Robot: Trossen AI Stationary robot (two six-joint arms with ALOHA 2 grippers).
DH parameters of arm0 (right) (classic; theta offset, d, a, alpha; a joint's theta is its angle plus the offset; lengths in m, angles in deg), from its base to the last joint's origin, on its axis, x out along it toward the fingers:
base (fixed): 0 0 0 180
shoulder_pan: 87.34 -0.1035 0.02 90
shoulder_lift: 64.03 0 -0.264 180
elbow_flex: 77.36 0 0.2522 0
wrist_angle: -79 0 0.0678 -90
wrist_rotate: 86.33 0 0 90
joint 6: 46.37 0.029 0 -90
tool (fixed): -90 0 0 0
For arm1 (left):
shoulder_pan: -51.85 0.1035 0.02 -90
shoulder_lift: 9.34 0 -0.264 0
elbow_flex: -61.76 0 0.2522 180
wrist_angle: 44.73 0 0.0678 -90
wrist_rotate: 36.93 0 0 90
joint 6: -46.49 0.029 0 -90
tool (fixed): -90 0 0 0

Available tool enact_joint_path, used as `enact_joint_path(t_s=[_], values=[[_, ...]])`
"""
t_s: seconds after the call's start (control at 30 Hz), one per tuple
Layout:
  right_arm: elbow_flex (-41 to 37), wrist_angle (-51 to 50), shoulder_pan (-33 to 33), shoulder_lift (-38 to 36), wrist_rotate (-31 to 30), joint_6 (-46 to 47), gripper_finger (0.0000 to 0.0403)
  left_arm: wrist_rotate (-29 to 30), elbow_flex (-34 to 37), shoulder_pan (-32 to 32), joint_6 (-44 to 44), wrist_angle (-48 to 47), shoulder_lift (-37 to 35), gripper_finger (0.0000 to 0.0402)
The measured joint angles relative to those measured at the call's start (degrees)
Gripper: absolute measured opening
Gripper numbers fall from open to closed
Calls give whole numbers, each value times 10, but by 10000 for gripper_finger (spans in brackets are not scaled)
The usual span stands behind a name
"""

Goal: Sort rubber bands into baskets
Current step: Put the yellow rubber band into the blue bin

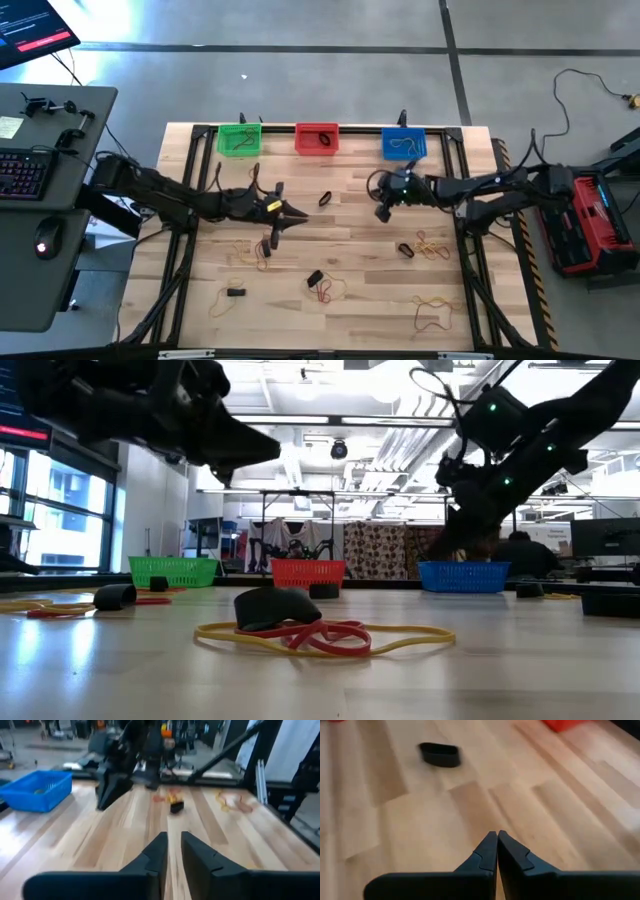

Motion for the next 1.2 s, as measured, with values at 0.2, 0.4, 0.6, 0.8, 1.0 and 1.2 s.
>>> enact_joint_path(t_s=[0.2, 0.4, 0.6, 0.8, 1.0, 1.2], values=[[0, 42, -61, 0, -30, 1, 2, 29, 0, 0, -9, -183, -81, 9], [0, 51, -100, 0, -54, 3, 2, 93, 0, -7, -37, -327, -136, 1], [0, 52, -121, 0, -78, 3, 2, 130, 0, -25, -47, -368, -157, 1], [0, 52, -142, 0, -88, 21, 2, 113, 0, -58, -47, -407, -157, 0], [0, 51, -160, 0, -88, 33, 2, 131, 0, -77, -120, -482, -156, 0], [0, 67, -163, 1, -107, 46, 2, 235, 0, -69, -246, -585, -156, 0]])
